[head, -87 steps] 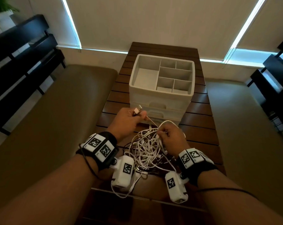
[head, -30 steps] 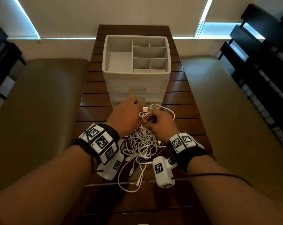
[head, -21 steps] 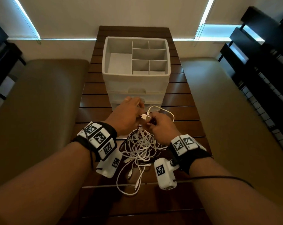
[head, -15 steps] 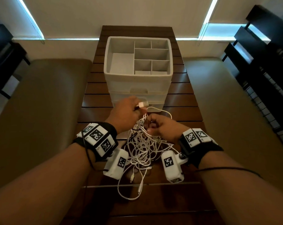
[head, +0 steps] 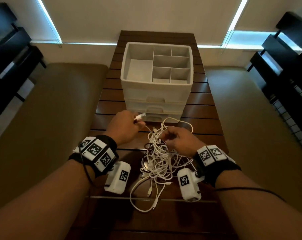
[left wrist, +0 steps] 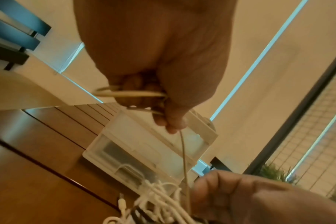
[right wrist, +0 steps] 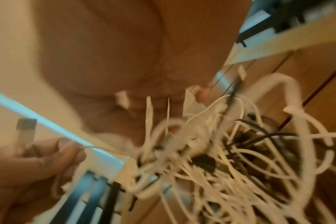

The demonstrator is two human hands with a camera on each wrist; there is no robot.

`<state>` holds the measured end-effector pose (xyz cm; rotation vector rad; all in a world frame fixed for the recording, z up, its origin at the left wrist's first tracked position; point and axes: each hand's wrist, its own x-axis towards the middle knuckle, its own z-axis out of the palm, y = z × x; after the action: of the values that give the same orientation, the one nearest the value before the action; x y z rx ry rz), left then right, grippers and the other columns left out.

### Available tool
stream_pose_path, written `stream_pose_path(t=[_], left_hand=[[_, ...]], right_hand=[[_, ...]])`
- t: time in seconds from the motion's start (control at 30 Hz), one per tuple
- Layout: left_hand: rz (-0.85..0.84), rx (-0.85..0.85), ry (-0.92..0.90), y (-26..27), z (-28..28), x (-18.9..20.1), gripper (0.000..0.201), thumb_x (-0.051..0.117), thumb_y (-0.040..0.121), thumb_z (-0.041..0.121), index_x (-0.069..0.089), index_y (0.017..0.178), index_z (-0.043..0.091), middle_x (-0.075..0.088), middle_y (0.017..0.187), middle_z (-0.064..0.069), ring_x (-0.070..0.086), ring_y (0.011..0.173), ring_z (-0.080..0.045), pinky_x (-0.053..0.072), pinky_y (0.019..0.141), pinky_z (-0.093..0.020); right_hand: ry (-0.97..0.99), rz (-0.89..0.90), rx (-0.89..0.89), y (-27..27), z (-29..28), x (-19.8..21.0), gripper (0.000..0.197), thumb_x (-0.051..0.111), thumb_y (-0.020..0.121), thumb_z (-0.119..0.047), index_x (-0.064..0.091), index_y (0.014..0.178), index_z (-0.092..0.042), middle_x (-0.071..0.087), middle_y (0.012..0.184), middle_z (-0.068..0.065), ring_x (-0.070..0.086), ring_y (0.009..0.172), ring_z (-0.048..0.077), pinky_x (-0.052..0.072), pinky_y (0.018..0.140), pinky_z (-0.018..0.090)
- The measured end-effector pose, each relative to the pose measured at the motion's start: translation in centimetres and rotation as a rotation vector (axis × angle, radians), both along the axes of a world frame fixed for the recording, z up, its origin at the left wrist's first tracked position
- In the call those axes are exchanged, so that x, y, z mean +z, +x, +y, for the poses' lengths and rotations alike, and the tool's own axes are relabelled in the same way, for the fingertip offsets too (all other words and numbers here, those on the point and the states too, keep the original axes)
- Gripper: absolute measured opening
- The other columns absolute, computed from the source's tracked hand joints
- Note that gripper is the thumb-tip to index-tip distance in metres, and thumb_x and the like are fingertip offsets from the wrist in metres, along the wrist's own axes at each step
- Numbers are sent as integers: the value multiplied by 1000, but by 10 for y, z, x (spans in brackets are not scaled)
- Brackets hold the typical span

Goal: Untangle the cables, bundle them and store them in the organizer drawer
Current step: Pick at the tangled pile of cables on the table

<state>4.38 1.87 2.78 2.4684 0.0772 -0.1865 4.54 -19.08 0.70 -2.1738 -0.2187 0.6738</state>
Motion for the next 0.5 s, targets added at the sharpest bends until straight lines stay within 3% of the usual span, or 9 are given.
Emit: stream_pose_path(t=[0.07, 0.13, 0.23, 0.33, 0.43, 0.5], left_hand=[[-92, -18, -156, 2, -8, 8, 25, 64, 91, 20, 59, 66, 21, 57, 65, 6, 53, 62, -9, 40, 61, -26], [-144, -9, -273, 4, -18, 14, 24, 63, 92, 17, 60, 68, 20, 57, 64, 6, 52, 61, -7, 41, 62, -24], [-163, -2, -285, 7, -22, 13, 31, 63, 91, 17, 56, 62, 24, 53, 59, 8, 50, 58, -8, 40, 61, -26], [-130, 56, -141, 7, -8, 11, 25, 66, 88, 22, 61, 64, 20, 59, 63, 3, 55, 62, -13, 46, 63, -32], [122, -19, 214, 3, 4, 13, 16, 66, 86, 28, 72, 86, 13, 69, 84, -6, 64, 77, -22, 54, 71, -37], [139, -33, 324, -1, 0, 18, 17, 61, 88, 26, 71, 93, 13, 69, 89, -8, 64, 80, -26, 54, 72, -37]], right_hand=[[173, 84, -1, 0, 6, 6, 19, 60, 89, -10, 68, 103, -18, 69, 96, -5, 65, 84, 9, 54, 75, 23], [142, 31, 33, 4, 11, 3, 12, 66, 87, -16, 69, 94, -25, 71, 95, -3, 67, 89, 15, 55, 86, 35], [9, -31, 86, 6, 15, 0, 14, 73, 78, -11, 66, 77, -23, 68, 79, -4, 67, 79, 18, 57, 82, 46], [-129, -176, -30, 11, 11, 3, 14, 75, 78, -17, 62, 73, -18, 67, 77, -1, 66, 76, 18, 57, 76, 41], [-49, -248, -185, 17, 7, 4, 19, 76, 79, -24, 62, 67, -22, 68, 73, -1, 65, 72, 16, 56, 72, 37], [-32, -257, -141, 16, 13, 6, 18, 76, 80, -21, 62, 68, -20, 68, 73, 1, 65, 70, 16, 56, 69, 35]])
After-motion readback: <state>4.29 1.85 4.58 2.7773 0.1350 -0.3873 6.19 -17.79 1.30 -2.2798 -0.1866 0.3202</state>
